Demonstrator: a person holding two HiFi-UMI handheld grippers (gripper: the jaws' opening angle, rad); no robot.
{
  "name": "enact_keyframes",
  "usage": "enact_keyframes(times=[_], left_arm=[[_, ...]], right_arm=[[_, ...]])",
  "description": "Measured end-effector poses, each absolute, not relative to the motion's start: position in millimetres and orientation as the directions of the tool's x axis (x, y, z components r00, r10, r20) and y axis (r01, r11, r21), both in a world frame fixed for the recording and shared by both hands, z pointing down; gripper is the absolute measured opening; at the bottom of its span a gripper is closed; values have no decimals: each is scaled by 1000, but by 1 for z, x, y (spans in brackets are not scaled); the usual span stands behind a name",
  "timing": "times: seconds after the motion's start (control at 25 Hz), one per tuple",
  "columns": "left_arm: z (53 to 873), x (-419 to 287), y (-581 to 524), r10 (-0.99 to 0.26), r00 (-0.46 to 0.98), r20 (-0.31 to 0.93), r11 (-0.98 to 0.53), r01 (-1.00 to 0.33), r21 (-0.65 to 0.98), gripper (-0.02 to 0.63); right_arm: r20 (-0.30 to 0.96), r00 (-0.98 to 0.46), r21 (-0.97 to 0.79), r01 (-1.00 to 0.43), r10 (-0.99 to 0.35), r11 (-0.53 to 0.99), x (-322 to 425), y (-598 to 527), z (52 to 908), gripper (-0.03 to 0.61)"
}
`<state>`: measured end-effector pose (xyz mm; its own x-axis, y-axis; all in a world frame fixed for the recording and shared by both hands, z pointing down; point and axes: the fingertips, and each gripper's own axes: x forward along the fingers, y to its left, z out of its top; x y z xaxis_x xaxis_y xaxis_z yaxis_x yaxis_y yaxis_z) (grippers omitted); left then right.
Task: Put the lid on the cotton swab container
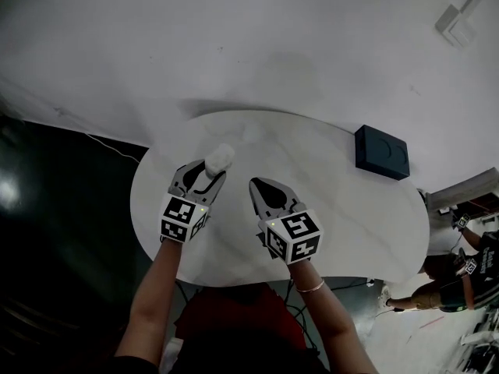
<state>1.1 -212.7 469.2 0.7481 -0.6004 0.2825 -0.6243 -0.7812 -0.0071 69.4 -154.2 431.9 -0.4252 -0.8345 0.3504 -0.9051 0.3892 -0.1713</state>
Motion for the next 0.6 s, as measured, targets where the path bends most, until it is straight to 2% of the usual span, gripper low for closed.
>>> enact_keyframes(times=[0.6], left_arm=[[502, 27, -285, -581, 749, 317, -789, -614, 4, 213]], right_arm=[[435, -435, -234, -900, -789, 368, 90, -192, 479, 15]])
